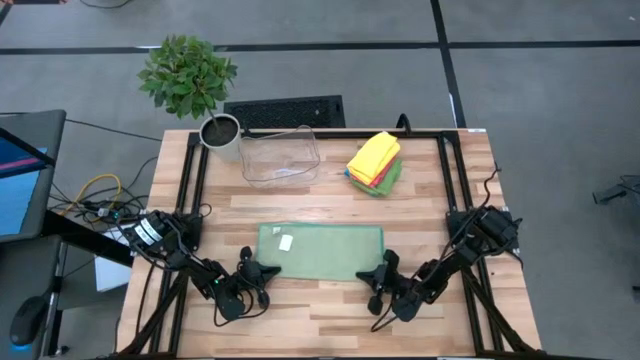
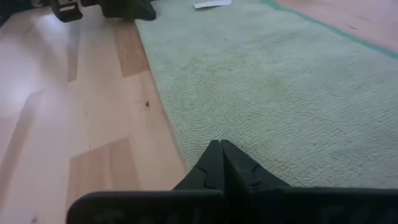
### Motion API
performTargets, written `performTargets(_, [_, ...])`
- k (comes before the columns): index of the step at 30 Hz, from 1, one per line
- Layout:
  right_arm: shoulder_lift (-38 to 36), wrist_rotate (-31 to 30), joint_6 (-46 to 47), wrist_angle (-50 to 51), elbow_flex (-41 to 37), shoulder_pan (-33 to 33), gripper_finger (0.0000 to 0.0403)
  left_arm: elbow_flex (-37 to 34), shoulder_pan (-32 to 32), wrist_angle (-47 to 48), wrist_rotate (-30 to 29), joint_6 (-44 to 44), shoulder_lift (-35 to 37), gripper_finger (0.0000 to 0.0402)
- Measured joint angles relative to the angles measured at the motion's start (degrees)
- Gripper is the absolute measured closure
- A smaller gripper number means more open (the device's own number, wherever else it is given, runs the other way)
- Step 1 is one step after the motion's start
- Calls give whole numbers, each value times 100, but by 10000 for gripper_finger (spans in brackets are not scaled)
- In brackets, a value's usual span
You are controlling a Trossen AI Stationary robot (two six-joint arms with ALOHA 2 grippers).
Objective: Fold microfiber towels
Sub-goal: Fold the light green microfiber cloth
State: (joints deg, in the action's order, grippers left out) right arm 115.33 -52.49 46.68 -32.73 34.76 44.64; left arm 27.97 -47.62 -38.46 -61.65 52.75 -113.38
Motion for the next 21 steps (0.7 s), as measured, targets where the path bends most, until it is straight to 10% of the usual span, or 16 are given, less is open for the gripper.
performTargets(14, [-797,-1465,-1512,-238,-49,613,394,0,0,0,-21,17,0,401])
performTargets(21, [-211,-1594,816,929,-44,795,393,0,0,-2,-30,20,0,401])
